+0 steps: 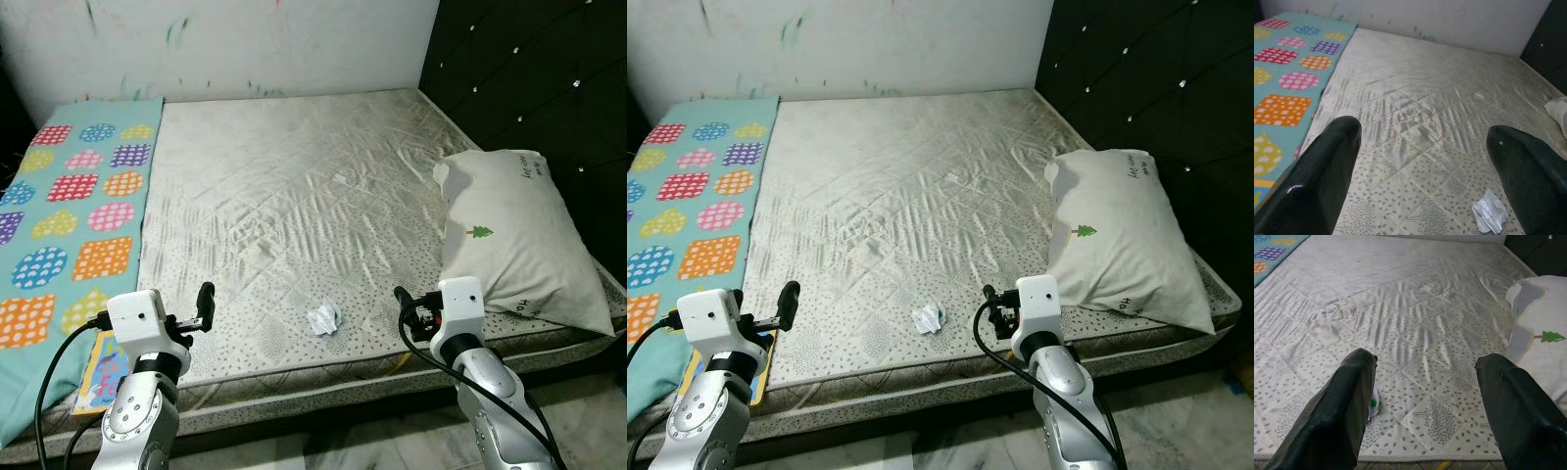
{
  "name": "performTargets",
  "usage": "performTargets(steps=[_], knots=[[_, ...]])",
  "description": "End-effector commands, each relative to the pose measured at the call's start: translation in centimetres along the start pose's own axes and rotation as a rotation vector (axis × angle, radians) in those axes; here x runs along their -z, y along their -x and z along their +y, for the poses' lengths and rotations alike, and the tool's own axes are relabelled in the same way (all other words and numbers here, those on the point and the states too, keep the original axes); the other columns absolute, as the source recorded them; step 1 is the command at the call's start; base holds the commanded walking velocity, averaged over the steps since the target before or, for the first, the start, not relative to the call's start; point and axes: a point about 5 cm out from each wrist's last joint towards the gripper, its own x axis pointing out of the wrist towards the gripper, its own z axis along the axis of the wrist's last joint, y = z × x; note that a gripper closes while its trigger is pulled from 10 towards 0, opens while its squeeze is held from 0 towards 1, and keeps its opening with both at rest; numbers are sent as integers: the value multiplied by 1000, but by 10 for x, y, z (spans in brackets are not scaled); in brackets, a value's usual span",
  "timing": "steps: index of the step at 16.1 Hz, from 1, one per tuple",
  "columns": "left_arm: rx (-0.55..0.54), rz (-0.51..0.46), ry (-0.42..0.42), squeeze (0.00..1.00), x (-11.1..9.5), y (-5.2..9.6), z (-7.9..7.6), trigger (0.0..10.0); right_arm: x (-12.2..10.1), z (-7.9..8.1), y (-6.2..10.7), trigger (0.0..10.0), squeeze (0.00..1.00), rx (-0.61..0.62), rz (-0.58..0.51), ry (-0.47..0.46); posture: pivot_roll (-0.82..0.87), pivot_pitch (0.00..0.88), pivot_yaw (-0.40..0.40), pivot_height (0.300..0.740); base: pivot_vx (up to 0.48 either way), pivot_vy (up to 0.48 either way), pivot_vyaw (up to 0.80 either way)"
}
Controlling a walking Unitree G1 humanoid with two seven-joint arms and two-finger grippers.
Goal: Clean up the room
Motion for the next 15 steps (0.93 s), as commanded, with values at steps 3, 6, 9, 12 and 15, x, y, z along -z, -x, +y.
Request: performTargets(steps=[3,6,9,12,15], knots=[[26,-19,10,0,-3,-1,-3,10000,-7,0,-2,10000,0,-3,-34,35,-132,47,-19,740,0,0,165],[31,-22,11,0,-3,-1,-3,10000,-8,-1,-2,10000,0,6,-41,29,-131,47,-18,740,273,0,533],[31,-22,13,0,-3,-1,-3,10000,-7,-2,-3,10000,0,10,-39,29,-130,46,-19,740,267,0,0],[44,-26,15,0,-3,-1,-4,10000,-6,-1,-4,10000,0,6,-36,25,-128,41,-18,740,0,0,0],[43,-28,8,0,-3,-2,-4,10000,-6,-1,-5,10000,0,4,-37,24,-127,31,-18,740,291,0,0]])
